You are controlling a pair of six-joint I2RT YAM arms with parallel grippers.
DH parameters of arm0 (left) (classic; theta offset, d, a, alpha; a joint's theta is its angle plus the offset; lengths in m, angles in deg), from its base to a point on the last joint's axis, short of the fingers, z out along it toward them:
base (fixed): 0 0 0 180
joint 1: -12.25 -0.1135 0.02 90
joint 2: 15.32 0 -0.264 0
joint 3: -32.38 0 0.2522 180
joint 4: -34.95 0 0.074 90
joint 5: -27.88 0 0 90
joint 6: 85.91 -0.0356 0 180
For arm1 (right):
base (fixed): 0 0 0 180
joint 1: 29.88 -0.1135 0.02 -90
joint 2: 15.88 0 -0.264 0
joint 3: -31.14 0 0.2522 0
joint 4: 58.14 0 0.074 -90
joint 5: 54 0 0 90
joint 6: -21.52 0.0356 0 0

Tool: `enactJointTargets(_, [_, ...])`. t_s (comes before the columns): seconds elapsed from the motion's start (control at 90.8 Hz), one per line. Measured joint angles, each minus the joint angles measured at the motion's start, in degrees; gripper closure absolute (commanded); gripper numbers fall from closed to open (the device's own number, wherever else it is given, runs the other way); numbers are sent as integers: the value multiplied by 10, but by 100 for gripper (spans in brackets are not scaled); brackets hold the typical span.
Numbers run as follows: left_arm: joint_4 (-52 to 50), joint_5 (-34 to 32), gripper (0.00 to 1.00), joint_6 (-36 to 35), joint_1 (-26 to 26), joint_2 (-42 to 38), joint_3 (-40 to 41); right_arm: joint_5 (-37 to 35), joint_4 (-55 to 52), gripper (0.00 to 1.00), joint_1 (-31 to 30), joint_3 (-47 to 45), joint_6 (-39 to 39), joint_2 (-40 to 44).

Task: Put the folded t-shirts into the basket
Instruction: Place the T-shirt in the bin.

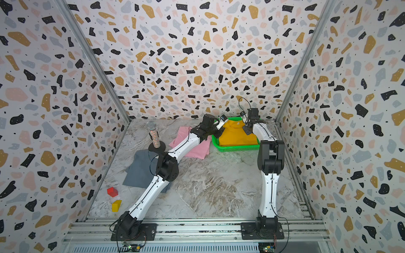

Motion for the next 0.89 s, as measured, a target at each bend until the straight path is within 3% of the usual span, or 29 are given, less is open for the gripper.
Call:
enactJointTargets(0.231, [8, -42, 61, -17, -1, 3, -1, -31, -12, 60, 3, 19, -10, -9])
enactJointTargets(0.528, [-11, -105, 45, -27, -4, -21, 19, -67, -26, 45, 13, 31, -28, -6])
enactJointTargets(0.716, [-53, -135, 34, -29, -4, -97, 87, -52, -58, 40, 14, 21, -25, 38])
enactJointTargets(0.892, [-69, -154, 31, -27, -8, -229, 227, 2, -83, 34, 14, -50, -9, 169])
